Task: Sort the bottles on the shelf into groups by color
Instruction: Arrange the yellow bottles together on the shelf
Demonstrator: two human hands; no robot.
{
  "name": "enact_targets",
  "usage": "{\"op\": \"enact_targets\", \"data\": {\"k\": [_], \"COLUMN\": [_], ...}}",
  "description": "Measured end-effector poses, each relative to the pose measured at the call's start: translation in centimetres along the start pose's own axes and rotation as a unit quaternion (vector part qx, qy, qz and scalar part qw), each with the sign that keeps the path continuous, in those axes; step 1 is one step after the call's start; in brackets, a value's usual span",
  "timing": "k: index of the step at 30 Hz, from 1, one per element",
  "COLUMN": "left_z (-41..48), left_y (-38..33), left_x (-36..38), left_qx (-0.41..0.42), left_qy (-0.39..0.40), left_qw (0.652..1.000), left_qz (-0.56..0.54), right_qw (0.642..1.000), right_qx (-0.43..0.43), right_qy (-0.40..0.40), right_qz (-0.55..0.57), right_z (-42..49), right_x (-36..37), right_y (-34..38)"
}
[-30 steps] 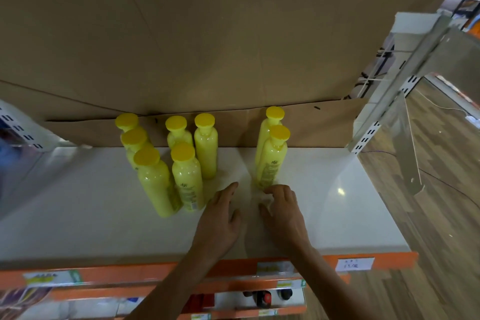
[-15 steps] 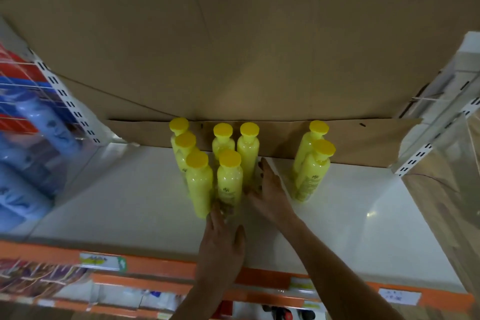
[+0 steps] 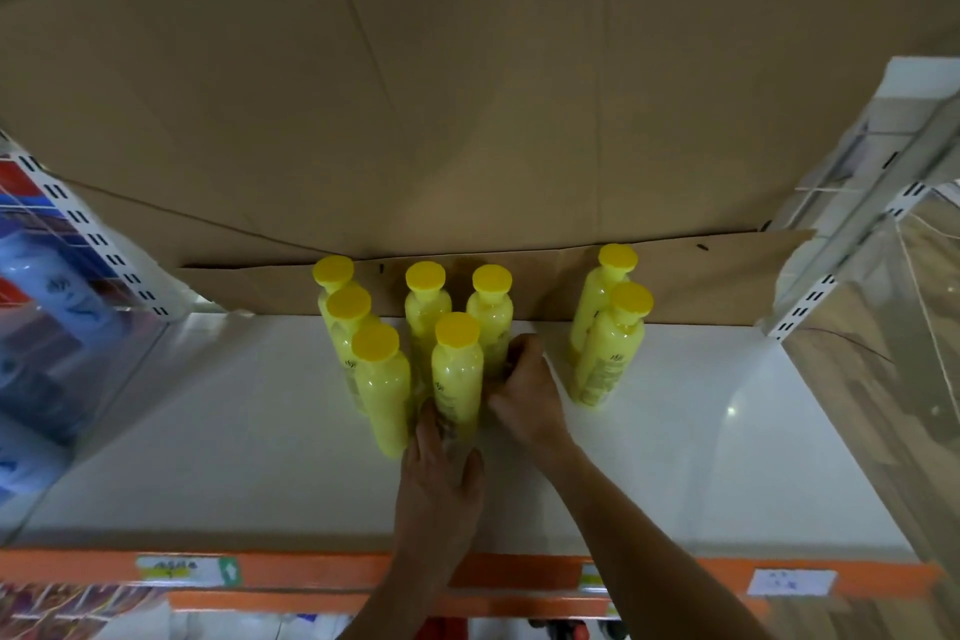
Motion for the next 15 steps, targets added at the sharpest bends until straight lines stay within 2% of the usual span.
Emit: {"op": "enact_targets", "data": {"k": [3, 11, 15], "left_z": [0.07, 0.45, 0.7], "left_y": [0.58, 0.58, 0.4], "left_x": [0.35, 0.5, 0.73], "left_qx": [-0.026, -0.011, -0.026], "left_qy": [0.008, 0.019, 0.001], "left_qw": [1.0, 0.999, 0.998], "left_qz": [-0.014, -0.037, -0.054], "right_qw": [0.999, 0.998, 0.998], "right_qx": [-0.008, -0.044, -0.058], "right_qy": [-0.04, 0.023, -0.001], "right_qz": [0.007, -0.026, -0.016], "right_z": [-0.62, -0.23, -0.37], "right_x": [-0.38, 0.03, -0.35], "right_y": [0.19, -0.45, -0.22]}}
Point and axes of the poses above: each hand's wrist, its own z-axis towards the middle knuckle, its own x-axis out of the palm, y = z × x, the point moved 7 cm from there along z, towards the middle knuckle, and after that the axes turned 10 degrees about x, right-handed, at the moved point
